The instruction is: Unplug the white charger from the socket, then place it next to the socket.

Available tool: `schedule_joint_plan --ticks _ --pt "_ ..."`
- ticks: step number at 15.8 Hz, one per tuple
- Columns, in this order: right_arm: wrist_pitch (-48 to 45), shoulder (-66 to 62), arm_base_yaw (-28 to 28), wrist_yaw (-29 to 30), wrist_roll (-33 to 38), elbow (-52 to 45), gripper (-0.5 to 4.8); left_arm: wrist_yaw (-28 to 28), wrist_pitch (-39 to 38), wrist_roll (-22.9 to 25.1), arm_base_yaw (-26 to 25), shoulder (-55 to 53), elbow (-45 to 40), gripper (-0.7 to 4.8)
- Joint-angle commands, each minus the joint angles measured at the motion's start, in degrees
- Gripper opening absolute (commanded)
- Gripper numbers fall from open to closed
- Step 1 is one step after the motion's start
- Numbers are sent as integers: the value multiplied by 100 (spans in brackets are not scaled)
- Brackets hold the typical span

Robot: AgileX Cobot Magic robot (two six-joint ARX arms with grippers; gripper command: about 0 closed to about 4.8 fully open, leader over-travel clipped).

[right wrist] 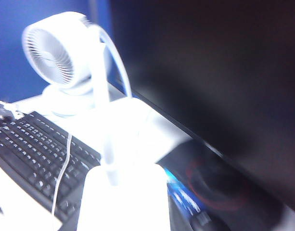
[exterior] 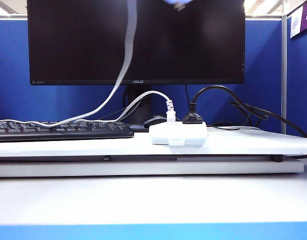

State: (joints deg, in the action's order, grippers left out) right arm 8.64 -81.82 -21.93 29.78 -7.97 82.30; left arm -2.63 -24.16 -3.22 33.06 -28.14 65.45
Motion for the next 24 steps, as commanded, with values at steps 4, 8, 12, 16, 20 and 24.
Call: schedule_joint_plan --ticks 4,8,12,16,20,24 --pt "-817 -1252 -350 31 48 33 -1 120 -264 20 0 107 7 -5" --pt "-866 -2087 -372 57 595 33 -1 118 -278 17 0 107 7 -5" --pt "-584 -2450 -396 96 1060 31 -1 118 -289 -24 0 107 7 -5" --pt "-420 -2553 -400 -74 1580 31 -1 116 -387 -24 0 107 7 -5" --pt "-101 -2645 -474 -262 1589 31 -1 116 -455 -26 0 107 7 -5" --pt "17 -2750 -573 -599 1856 31 -1 111 -455 -44 0 109 7 -5"
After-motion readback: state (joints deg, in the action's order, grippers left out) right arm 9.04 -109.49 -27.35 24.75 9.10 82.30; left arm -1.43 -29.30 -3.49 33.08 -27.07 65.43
